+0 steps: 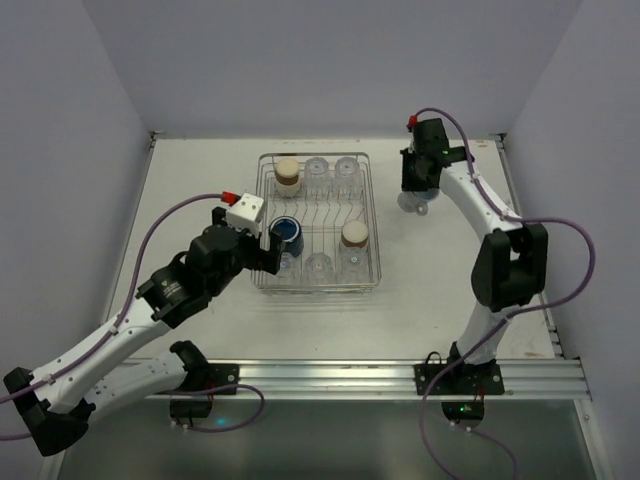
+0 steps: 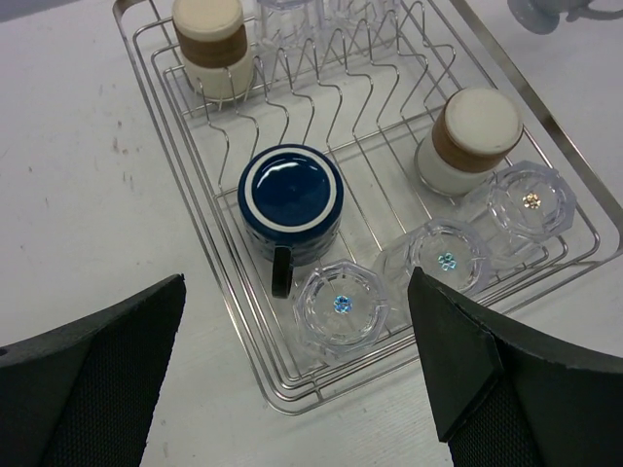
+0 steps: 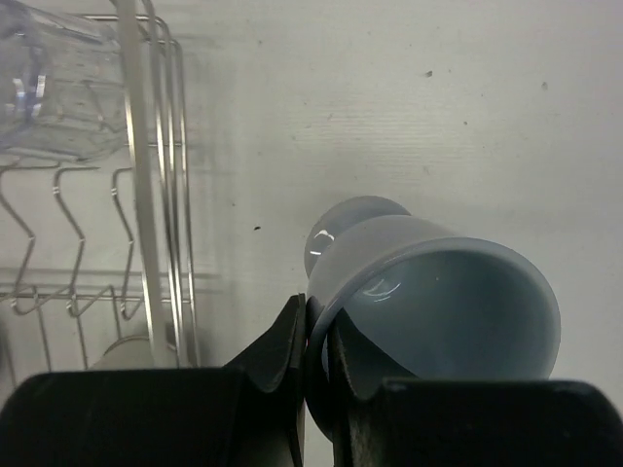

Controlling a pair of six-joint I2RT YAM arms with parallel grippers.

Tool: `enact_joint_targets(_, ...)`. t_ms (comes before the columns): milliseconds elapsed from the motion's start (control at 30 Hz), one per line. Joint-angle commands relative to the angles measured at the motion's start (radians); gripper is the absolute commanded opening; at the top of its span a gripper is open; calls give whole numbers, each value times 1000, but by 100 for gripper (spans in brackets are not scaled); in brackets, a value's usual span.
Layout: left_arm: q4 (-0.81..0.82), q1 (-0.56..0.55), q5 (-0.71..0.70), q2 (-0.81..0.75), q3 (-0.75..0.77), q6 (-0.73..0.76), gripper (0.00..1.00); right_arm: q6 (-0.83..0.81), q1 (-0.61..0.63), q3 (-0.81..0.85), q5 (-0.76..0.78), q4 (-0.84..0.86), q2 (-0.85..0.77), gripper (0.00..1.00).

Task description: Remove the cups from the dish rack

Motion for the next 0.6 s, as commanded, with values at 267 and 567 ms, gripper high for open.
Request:
enact_joint_targets(267, 34, 52, 82, 50, -11, 40, 100, -96, -8, 250, 39, -111, 281, 0)
enact_joint_targets(567, 34, 78, 111, 122, 17, 28, 100, -145, -8, 316, 187, -100, 391, 0)
